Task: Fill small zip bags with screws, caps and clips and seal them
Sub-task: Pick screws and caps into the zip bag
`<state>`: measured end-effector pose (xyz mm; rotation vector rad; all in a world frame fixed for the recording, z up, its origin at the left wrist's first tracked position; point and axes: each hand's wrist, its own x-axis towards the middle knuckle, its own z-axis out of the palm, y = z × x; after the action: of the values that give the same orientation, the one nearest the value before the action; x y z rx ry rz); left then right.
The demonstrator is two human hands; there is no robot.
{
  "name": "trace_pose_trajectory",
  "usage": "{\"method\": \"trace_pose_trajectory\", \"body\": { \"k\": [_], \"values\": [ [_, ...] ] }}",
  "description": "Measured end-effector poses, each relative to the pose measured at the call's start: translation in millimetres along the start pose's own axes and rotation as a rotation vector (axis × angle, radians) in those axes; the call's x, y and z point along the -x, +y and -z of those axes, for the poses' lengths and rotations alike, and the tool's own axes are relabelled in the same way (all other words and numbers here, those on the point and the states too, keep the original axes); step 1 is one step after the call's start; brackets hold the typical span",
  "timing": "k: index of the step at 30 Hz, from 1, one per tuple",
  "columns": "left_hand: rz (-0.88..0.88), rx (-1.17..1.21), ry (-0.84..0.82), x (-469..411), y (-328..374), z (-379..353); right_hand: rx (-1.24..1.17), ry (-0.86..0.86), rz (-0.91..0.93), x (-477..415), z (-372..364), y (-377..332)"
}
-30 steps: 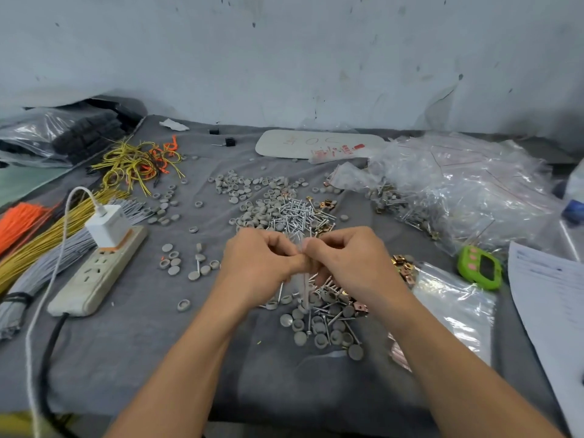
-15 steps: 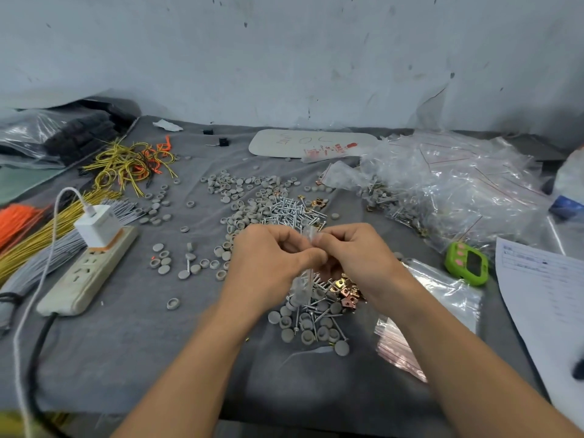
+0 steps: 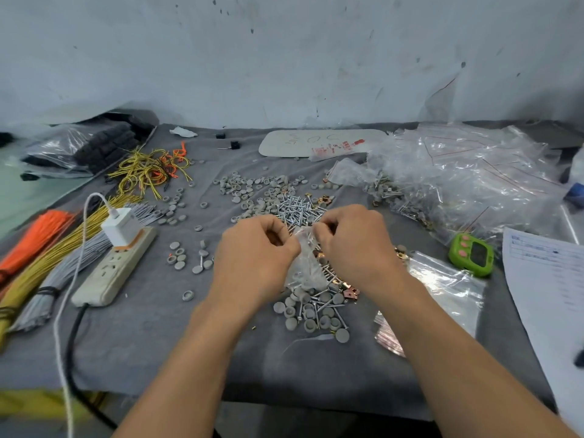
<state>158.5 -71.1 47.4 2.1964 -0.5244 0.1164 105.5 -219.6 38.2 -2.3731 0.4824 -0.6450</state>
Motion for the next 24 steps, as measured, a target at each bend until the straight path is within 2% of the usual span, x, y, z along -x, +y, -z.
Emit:
{"method": "trace_pose_trajectory", "body": {
  "k": [2, 5, 11, 14, 19, 20, 22, 24],
  "values": [
    [0.016, -0.081, 0.091, 6.1, 0.0, -2.8, -0.026, -0.001, -0.015, -0.1, -5.6, -2.5],
    [0.042, 0.008, 0.107, 11.1, -9.7, -14.9, -0.056, 0.011, -0.028, 0.2, -11.5, -1.8],
    [-0.04, 0.201, -0.104, -0.8, -12.7, -24.3, -0.166, 0.107, -0.041, 1.8, -12.5, -7.9],
    [-0.056, 0.205, -0.125, -4.0, -19.3, -19.0, -0.223, 0.031, -0.094, 7.0, -13.9, -12.8],
    [0.014, 0.249, -0.187, -1.4, -20.3, -15.1, -0.122, -0.005, -0.13, 10.0, -13.9, -14.9],
    [0.048, 0.249, -0.137, -1.4, -18.8, -15.0, -0.091, -0.003, -0.148, 10.8, -11.8, -14.0],
    [0.082, 0.145, 0.07, -3.9, -17.8, -12.3, 0.043, 0.011, -0.183, 13.2, -7.3, -13.1],
    [0.043, 0.034, 0.222, -4.3, -14.8, -8.7, 0.215, 0.032, -0.212, 16.2, -4.3, -15.5]
  ]
}}
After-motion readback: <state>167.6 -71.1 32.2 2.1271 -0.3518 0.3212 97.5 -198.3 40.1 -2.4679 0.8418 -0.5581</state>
